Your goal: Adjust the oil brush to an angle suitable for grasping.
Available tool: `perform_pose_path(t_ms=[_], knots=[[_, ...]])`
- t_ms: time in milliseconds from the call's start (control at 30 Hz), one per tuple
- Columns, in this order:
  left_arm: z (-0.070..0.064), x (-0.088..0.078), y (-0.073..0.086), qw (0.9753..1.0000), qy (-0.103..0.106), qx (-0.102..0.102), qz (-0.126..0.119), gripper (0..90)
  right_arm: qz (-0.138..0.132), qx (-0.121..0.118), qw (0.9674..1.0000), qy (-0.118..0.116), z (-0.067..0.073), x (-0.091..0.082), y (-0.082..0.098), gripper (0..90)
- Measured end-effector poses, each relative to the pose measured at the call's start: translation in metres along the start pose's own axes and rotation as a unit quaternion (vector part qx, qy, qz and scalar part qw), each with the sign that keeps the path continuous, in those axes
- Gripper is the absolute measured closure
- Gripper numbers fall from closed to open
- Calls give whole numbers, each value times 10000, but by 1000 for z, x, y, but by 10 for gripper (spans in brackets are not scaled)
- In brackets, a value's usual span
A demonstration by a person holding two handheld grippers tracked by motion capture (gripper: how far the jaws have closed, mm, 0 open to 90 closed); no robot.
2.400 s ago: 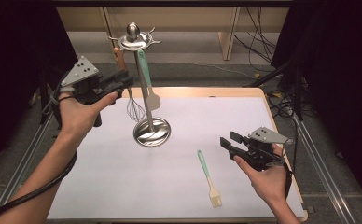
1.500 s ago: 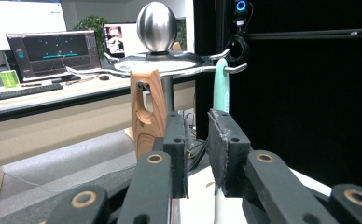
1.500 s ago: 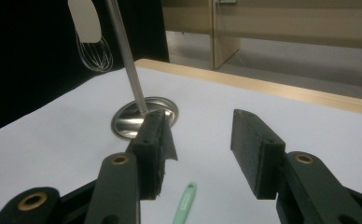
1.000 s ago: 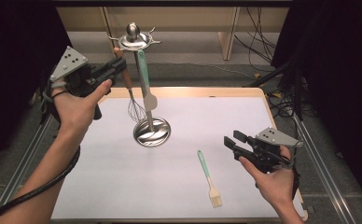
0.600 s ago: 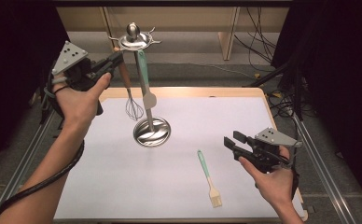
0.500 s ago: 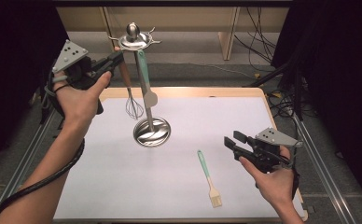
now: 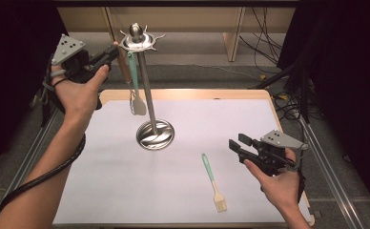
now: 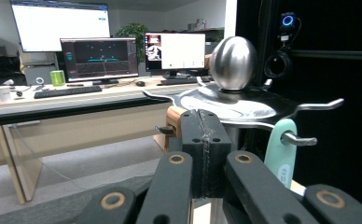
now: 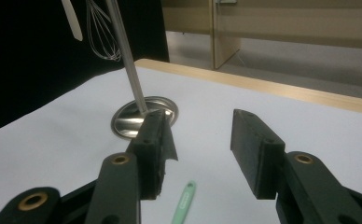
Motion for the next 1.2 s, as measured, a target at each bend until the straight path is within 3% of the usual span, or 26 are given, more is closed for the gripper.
perform_pose_path(t_ms=[33, 100, 133, 200, 267, 333, 600, 633, 967, 1100, 1133, 1200], knots=[[0, 0, 0, 10000, -2, 10, 0, 894, 19, 249, 9997, 41, 4, 0, 1, 564], [1, 0, 0, 10000, 5, 21, 8, 894, -84, 203, 9997, 66, 3, 1, 0, 564], [2, 1, 0, 10000, -4, 4, 2, 894, -129, 66, 9999, 75, 1, 1, 0, 564], [4, 2, 0, 10000, -33, 1, 22, 895, 19, 84, 10000, 34, 0, 0, -1, 564], [5, 4, 1, 10000, -61, -3, 25, 894, 17, 272, 9996, -5, 2, 0, 1, 564], [6, 5, 1, 10000, -73, 1, 44, 894, 32, 89, 10000, -4, 0, 0, 1, 564], [11, 12, 0, 9998, -140, 45, 129, 894, 98, 326, 9994, -11, 3, -1, 1, 564], [12, 13, 0, 9998, -150, 68, 145, 894, -9, 372, 9993, 86, 4, 1, 2, 564], [18, 20, -1, 9996, -134, 135, 200, 895, -44, 15, 10000, 75, -3, 4, 0, 564], [23, 21, 1, 9994, -182, 151, 250, 894, -14, 286, 9996, 80, 1, 5, 2, 564], [24, 22, 2, 9994, -183, 122, 266, 894, 128, 349, 9993, 3, 2, 4, 2, 564], [24, 22, 4, 9994, -160, 121, 284, 894, 102, 216, 9997, 0, 0, 5, 2, 564]])
Point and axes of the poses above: each handheld gripper's, and its own axes: x roughly forward along the jaws, y roughly out of its underside, z roughly to its left, the point moved 1 cm from there along x, roughly forward along the jaws, and after that the axes turned 11 degrees about x, right-handed, at the moved point
